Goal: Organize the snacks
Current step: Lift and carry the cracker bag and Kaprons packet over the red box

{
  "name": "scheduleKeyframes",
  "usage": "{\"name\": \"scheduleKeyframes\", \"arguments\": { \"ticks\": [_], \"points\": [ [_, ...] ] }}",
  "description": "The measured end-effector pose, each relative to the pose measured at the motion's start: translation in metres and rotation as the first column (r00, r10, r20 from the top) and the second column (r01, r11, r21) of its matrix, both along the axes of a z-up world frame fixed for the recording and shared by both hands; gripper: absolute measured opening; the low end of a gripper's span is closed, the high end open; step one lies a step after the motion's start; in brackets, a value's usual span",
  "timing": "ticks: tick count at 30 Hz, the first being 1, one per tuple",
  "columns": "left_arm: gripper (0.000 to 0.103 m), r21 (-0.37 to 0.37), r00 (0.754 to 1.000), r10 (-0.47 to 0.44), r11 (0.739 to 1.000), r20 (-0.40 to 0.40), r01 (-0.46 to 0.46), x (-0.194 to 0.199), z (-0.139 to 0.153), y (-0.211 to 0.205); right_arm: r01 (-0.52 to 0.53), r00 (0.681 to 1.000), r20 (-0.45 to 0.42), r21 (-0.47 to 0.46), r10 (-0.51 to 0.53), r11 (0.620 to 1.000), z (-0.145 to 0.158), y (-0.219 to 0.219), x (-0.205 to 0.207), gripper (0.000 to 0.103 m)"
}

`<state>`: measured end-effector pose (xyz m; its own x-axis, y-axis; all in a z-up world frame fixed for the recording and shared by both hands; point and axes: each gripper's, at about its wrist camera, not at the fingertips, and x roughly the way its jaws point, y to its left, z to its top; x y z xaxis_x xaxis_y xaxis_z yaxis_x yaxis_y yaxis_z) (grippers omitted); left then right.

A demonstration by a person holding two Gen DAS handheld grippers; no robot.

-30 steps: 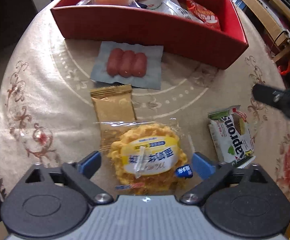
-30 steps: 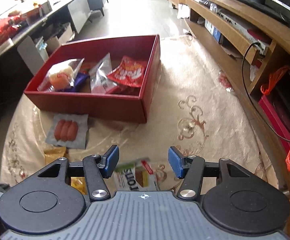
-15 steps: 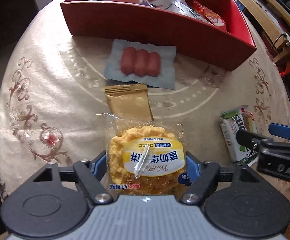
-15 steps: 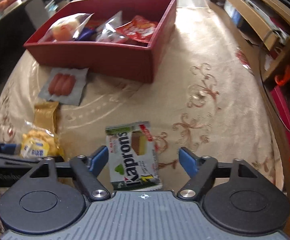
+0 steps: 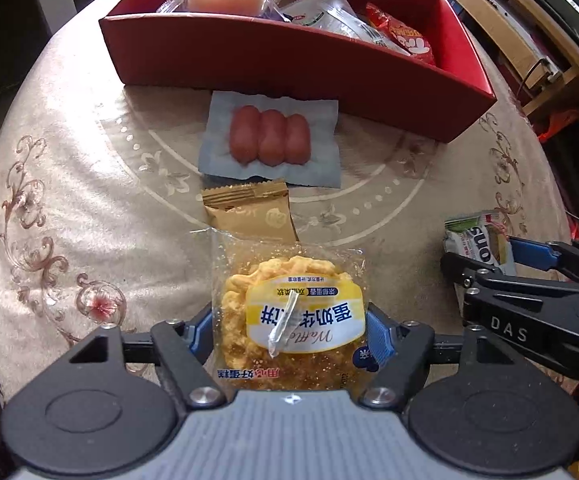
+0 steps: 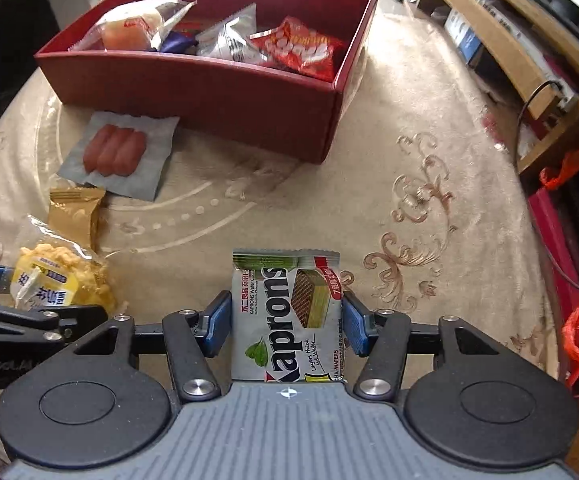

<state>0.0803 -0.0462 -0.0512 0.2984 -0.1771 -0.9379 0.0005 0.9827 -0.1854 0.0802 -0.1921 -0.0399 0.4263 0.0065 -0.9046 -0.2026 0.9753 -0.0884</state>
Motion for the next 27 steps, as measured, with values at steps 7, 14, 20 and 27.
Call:
{"name": "scheduleKeyframes", "arguments": {
  "ticks": [7, 14, 20, 27],
  "points": [
    [0.067, 0.001, 0.999, -0.007, 1.000, 0.048, 0.007, -0.004, 0.018, 0.007, 0.022, 0.998, 0.062, -0.005, -0.022, 1.000, 0.024, 0.015, -0.009, 0.064],
    [0.067, 0.023, 0.994, -0.010, 1.000, 0.105, 0.008, 0.003, 0.035, 0.012, 0.030, 0.993, 0.114, 0.002, -0.030, 1.000, 0.037, 0.023, -0.004, 0.064],
    [0.066, 0.056, 0.988, -0.014, 0.998, 0.156, 0.006, 0.017, 0.047, 0.012, 0.043, 0.989, 0.141, 0.016, -0.045, 0.999, 0.043, 0.025, 0.006, 0.064],
    [0.066, 0.088, 0.977, -0.029, 0.996, 0.211, 0.010, 0.034, 0.061, 0.012, 0.069, 0.982, 0.174, 0.039, -0.075, 0.997, 0.053, 0.026, 0.021, 0.064]
  ]
}}
